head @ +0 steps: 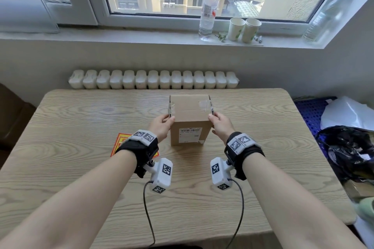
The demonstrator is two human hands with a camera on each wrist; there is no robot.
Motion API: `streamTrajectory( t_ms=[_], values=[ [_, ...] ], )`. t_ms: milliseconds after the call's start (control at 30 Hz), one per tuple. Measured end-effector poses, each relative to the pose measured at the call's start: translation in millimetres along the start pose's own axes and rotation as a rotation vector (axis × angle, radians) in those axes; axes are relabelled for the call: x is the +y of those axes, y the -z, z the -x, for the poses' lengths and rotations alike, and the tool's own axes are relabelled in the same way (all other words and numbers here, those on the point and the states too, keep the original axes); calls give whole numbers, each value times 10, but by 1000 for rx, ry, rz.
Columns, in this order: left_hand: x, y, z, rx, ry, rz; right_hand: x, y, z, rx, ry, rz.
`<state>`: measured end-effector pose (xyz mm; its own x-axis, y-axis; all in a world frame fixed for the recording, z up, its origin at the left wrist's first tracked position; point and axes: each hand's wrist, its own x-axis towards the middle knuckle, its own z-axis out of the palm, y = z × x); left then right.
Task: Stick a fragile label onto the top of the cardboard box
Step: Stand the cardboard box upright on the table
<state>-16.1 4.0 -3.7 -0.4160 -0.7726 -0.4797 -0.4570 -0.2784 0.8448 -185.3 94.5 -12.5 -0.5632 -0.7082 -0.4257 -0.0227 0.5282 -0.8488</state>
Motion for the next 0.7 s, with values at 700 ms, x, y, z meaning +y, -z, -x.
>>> streamTrajectory(
  t_ms=[700],
  values=[
    [-697,1285,397,182,-137,-968,-476,-1164,439,-222,663,819]
  ],
)
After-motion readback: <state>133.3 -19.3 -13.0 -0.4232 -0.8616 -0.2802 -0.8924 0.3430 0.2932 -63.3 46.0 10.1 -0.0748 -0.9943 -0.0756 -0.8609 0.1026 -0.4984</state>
